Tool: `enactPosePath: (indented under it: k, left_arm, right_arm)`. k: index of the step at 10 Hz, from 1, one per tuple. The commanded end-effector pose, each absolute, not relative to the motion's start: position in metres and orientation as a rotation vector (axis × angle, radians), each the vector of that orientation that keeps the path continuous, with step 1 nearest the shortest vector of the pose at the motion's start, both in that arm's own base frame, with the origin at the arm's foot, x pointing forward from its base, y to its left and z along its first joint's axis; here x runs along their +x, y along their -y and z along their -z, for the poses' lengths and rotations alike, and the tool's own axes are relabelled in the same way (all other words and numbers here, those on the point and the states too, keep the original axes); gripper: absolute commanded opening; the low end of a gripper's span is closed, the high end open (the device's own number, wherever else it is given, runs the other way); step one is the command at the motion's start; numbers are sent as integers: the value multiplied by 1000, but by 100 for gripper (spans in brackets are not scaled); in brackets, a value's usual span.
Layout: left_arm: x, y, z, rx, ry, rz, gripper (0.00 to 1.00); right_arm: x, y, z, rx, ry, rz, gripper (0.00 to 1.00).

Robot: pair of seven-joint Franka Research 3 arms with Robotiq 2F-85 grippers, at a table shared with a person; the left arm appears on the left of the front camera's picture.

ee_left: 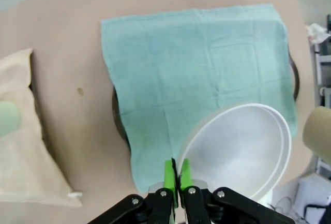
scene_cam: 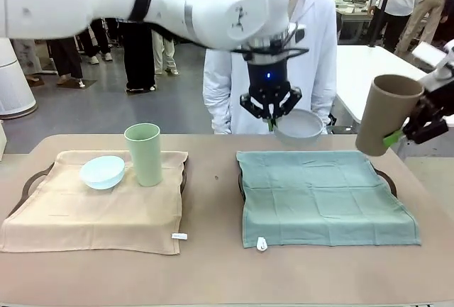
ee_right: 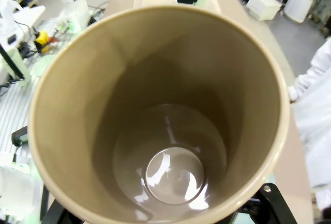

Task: Set up a tray with a mat and arrange the tableware.
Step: Place the Picnic Bowl and Reusable plastic cup back onto the Handle tray in front of the human's position.

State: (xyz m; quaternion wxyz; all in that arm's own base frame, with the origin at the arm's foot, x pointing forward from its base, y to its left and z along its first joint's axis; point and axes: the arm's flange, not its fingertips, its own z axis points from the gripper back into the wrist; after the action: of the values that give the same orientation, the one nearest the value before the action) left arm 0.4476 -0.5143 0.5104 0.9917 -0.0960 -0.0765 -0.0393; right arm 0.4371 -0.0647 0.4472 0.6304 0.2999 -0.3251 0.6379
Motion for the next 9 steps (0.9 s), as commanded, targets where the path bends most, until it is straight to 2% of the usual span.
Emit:
enactPosePath:
  k: [1,4,9]
  left_arm:
    - [455,513,-476,-224,116,99,4]
    - [473,512,-431,-210,53,81,4]
    - [492,510,-389,-239,93,94,4]
  right_arm:
    - [456,61,-414,724,785,-1451,81]
    - [476,60,-361,728,760,-1424,81]
    - [495,65,-323,710,777,-1438,81]
